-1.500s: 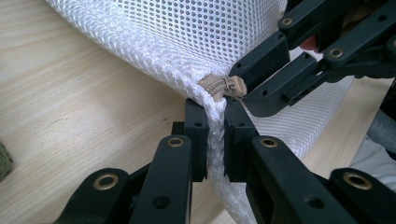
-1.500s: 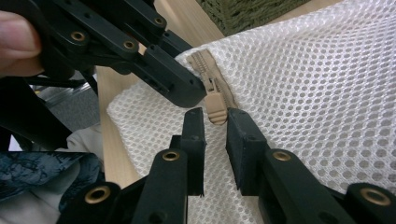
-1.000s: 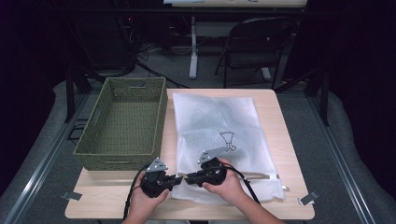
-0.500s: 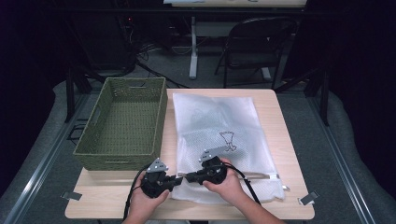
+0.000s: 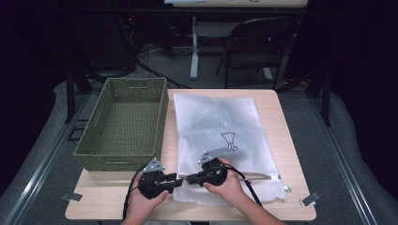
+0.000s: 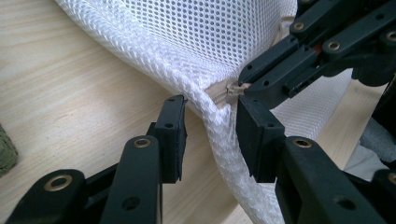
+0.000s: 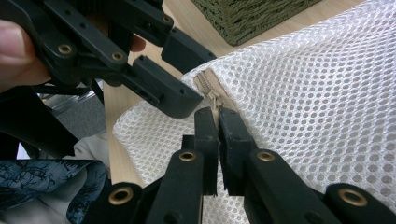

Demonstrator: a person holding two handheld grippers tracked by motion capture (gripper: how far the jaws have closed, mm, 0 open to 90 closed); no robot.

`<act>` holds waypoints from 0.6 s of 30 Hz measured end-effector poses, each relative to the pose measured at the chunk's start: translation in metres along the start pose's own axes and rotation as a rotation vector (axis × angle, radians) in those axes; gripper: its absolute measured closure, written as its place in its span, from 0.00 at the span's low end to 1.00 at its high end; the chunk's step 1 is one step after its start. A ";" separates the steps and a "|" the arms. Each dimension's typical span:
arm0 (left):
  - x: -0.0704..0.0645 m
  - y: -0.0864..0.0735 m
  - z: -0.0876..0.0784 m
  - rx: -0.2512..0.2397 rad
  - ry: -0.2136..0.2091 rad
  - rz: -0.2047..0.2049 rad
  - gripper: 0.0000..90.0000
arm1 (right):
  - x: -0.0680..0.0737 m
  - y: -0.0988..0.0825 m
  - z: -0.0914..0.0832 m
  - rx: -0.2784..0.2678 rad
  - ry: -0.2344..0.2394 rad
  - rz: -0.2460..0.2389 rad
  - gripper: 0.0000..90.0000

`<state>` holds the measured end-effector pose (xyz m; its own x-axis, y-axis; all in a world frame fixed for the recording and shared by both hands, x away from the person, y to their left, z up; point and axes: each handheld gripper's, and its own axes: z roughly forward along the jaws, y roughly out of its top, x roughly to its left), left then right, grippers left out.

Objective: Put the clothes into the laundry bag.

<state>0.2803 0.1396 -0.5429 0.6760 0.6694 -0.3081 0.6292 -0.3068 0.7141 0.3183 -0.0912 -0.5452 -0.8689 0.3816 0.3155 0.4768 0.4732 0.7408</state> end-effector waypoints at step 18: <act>-0.001 0.005 0.000 0.001 -0.017 -0.011 0.92 | 0.001 -0.001 0.002 0.016 -0.017 -0.012 0.97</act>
<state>0.2835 0.1372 -0.5390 0.6752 0.6614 -0.3265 0.6372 -0.3001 0.7099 0.3177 -0.0895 -0.5470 -0.8721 0.3894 0.2962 0.4686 0.4904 0.7348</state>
